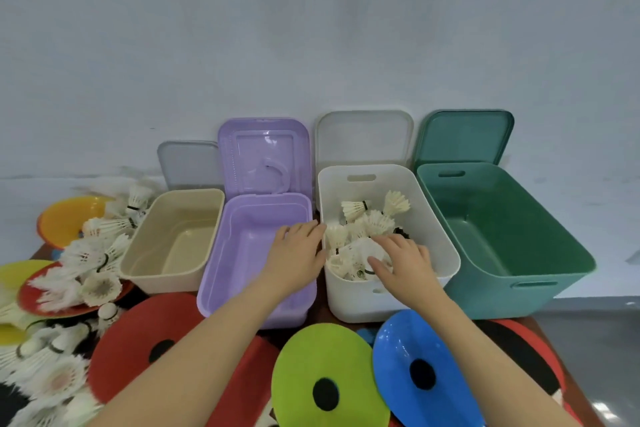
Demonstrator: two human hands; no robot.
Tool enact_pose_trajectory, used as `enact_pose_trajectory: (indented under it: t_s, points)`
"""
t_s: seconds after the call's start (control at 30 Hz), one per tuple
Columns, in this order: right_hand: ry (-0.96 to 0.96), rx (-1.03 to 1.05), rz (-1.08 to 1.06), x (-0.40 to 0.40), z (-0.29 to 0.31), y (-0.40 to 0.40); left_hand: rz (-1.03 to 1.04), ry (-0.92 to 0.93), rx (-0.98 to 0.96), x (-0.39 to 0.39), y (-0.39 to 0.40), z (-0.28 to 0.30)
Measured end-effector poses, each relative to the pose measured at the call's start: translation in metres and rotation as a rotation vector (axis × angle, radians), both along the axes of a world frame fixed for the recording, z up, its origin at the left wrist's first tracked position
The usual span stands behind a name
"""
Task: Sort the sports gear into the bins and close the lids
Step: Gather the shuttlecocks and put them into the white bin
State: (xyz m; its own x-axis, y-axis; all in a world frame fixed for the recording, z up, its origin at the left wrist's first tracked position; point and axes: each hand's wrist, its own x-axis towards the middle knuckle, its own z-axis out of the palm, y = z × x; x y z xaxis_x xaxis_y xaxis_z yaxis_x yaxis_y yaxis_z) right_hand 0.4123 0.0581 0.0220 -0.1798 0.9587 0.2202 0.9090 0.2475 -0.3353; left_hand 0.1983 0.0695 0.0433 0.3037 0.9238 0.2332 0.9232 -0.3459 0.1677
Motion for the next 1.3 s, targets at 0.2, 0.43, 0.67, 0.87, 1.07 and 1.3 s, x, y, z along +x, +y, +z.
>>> enact_pose_trajectory:
  t_s: [0.2,0.43,0.67,0.87,1.07,1.3]
  points:
    - [0.097,0.086,0.087,-0.053,0.011,-0.012,0.025,0.06,0.017,-0.055,-0.016,0.011]
    - [0.196,0.04,0.202,-0.151,0.016,-0.026,0.047,-0.019,0.052,-0.156,-0.043,0.019]
    - [0.273,-0.006,0.207,-0.274,-0.001,-0.058,0.05,-0.03,0.006,-0.285,-0.075,0.006]
    - [0.277,-0.083,0.241,-0.366,-0.024,-0.096,0.079,-0.047,-0.077,-0.38,-0.112,-0.025]
    - [0.091,-0.231,0.34,-0.427,-0.05,-0.126,0.14,-0.054,-0.134,-0.436,-0.148,-0.057]
    - [-0.028,-0.231,0.309,-0.478,-0.083,-0.136,0.228,-0.022,-0.161,-0.467,-0.167,-0.08]
